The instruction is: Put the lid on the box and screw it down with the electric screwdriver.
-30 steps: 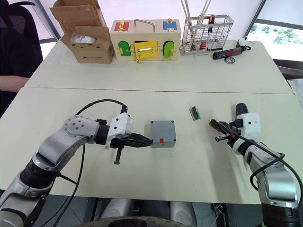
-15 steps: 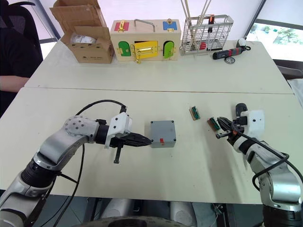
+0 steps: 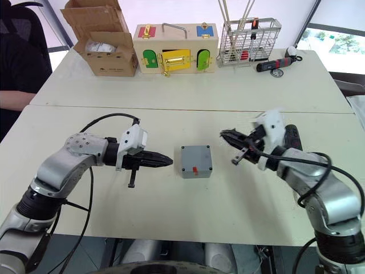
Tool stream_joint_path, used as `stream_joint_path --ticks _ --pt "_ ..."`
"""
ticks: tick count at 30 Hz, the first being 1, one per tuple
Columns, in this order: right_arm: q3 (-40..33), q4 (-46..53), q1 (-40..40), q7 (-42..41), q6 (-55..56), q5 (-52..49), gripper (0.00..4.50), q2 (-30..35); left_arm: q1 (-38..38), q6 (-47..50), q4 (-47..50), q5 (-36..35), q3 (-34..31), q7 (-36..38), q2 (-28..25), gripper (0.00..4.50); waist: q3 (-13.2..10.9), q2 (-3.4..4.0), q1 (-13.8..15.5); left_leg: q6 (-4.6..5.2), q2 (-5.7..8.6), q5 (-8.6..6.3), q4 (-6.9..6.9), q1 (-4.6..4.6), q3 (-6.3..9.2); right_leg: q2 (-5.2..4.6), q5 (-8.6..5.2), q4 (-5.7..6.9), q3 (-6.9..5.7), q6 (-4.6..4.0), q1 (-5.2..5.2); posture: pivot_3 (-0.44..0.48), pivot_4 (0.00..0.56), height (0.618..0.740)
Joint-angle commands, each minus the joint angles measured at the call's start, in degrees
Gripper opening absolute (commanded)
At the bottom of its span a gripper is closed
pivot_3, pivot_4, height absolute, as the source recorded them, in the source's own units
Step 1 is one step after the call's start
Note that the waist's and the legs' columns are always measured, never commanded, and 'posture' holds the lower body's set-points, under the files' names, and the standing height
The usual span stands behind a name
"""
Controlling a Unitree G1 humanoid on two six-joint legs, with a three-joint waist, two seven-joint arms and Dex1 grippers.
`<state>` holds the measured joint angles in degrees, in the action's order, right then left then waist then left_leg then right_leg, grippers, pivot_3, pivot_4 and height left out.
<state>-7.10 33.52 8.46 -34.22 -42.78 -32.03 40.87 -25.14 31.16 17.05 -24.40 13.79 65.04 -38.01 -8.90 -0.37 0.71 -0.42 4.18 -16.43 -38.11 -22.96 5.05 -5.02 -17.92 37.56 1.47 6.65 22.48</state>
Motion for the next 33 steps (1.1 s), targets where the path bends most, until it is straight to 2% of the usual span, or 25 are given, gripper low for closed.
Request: stream_joint_path --ticks 1,13,33 --pt "1.7 0.4 1.1 -1.0 1.9 1.2 0.06 0.1 0.4 1.0 3.0 -1.2 -2.0 -1.5 -0.2 0.00 0.0 0.00 0.0 -0.04 0.00 0.02 0.00 0.00 0.00 0.00 0.00 0.00 0.00 0.00 0.00 0.000 0.150 0.740" --pt "6.8 -3.8 2.0 -2.0 5.8 5.6 0.06 -1.4 1.6 2.3 5.2 -1.2 -1.9 -3.3 0.2 0.00 0.0 0.00 -0.1 -0.15 0.00 0.09 0.00 0.00 0.00 0.01 0.00 0.01 0.01 0.00 0.02 0.000 0.150 0.740" --pt "8.1 -4.1 1.3 -3.2 6.3 6.7 0.06 -2.2 2.1 2.1 5.6 -0.9 -1.8 -3.9 0.0 0.00 0.0 0.00 -0.1 -0.17 0.00 0.09 0.00 0.00 0.00 0.01 0.00 0.02 0.01 0.00 0.04 0.000 0.150 0.740"
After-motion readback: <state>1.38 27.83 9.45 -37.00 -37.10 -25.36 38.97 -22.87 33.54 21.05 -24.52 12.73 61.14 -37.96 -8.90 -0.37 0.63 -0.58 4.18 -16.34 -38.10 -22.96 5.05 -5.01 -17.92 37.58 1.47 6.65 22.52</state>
